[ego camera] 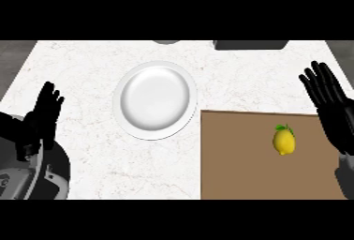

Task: Pick the lemon from the tray and place it in the plate

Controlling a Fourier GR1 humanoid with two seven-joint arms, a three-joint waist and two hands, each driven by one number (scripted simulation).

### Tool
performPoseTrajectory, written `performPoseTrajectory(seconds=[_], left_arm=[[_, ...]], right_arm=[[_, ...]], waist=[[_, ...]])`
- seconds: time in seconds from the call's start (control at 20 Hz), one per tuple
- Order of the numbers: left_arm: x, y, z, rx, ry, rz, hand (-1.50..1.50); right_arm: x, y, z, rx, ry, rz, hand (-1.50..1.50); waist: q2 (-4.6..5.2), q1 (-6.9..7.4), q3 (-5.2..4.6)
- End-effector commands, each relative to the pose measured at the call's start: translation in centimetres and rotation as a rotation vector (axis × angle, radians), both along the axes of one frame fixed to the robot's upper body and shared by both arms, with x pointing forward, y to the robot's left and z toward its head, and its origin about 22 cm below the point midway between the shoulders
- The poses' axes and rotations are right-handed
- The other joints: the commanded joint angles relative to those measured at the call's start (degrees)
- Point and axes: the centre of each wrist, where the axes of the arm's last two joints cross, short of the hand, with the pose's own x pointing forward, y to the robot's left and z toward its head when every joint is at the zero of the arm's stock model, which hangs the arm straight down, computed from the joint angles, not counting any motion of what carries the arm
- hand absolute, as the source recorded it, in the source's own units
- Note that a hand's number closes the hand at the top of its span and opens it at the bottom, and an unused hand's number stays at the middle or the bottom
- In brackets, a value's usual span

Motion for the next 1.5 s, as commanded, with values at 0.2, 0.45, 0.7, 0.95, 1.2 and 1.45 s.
performPoseTrajectory(seconds=[0.2,0.45,0.7,0.95,1.2,1.45], left_arm=[[-2.6,3.3,-0.1,0.332,0.007,-0.119,0.0],[-4.5,3.8,-0.2,0.37,0.036,-0.171,0.0],[-5.3,3.2,-1.2,0.4,0.038,-0.172,0.0],[-6.1,2.9,-1.7,0.424,0.027,-0.169,0.0],[-4.4,1.7,-0.7,0.42,0.018,-0.187,0.0],[-5.2,0.8,-1.3,0.416,0.001,-0.208,0.0]], right_arm=[[-0.3,-0.3,-1.0,0.46,-0.037,-0.46,-1.5],[-2.5,-3.9,-2.9,0.177,-0.142,-1.03,-1.5],[-4.1,3.1,-3.8,0.267,-0.295,-1.219,-1.5],[-7.3,7.6,-4.7,0.199,-0.203,-1.105,-1.5],[-10.8,6.2,-7.3,-0.029,0.052,-1.047,-1.5],[-12.4,4.5,-7.5,-0.16,0.242,-1.034,-1.5]], waist=[[-1.5,-1.15,-0.74],[-1.18,-1.53,-1.17],[-1.48,-1.03,-1.18],[-1.18,-0.09,-1.23],[-0.58,-0.46,-1.49],[-0.35,1.45,-1.63]])
